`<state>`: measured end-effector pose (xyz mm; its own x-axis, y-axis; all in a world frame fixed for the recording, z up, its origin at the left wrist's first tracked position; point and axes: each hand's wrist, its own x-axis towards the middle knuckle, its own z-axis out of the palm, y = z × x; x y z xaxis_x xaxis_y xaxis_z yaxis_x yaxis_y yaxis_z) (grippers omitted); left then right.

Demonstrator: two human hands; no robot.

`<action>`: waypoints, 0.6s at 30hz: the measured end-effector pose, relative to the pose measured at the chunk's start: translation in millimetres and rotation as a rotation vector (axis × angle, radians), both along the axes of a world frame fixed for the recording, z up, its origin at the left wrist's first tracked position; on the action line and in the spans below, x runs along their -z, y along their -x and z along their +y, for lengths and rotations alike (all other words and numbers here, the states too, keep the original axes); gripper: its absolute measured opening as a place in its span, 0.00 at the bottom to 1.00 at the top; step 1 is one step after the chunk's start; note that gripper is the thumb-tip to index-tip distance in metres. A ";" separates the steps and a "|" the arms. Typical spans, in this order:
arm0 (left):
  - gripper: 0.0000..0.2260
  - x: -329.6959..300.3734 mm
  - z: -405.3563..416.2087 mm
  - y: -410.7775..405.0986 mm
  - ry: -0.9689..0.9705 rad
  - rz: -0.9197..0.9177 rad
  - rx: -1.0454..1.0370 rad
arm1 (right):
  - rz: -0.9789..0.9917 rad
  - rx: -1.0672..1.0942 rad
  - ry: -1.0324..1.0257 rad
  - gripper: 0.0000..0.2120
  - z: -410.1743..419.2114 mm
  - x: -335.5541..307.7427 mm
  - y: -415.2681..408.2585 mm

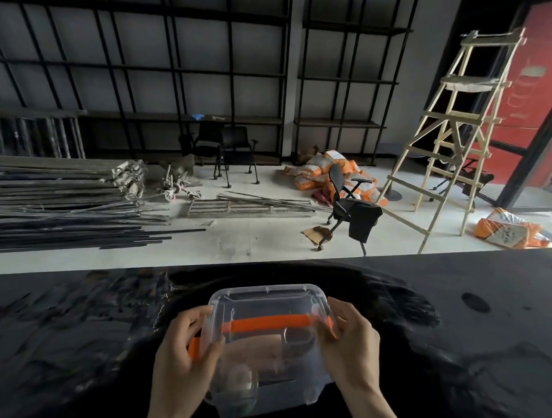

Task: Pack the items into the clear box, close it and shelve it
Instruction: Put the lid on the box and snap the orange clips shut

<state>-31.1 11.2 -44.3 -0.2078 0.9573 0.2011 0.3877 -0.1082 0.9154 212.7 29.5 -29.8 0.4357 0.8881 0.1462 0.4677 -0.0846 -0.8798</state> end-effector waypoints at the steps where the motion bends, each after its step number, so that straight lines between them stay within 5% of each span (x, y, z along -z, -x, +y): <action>1: 0.19 1.8 -1.1 -1.0 -0.030 0.047 -0.015 | -0.032 0.000 -0.008 0.14 -1.4 2.6 1.5; 9: 0.18 -1.9 -8.7 -15.4 -0.116 0.349 -0.136 | -0.111 0.014 -0.002 0.15 -1.7 13.9 -1.5; 12: 0.17 -3.6 -10.4 -15.4 -0.093 0.363 -0.187 | -0.137 -0.006 -0.018 0.15 -1.1 14.1 -0.3; 15: 0.05 -5.6 -5.6 -14.1 -0.085 0.365 -0.223 | -0.132 -0.009 0.013 0.13 4.5 16.5 -1.5; 18: 0.08 -6.3 -1.2 -11.1 -0.050 0.320 -0.263 | -0.080 -0.013 0.047 0.08 8.2 18.9 -6.5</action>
<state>-19.9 10.0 -38.1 -0.3630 0.8674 0.3404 0.6722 -0.0093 0.7403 219.2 37.7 -48.7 0.4127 0.9003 0.1380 0.5380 -0.1187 -0.8346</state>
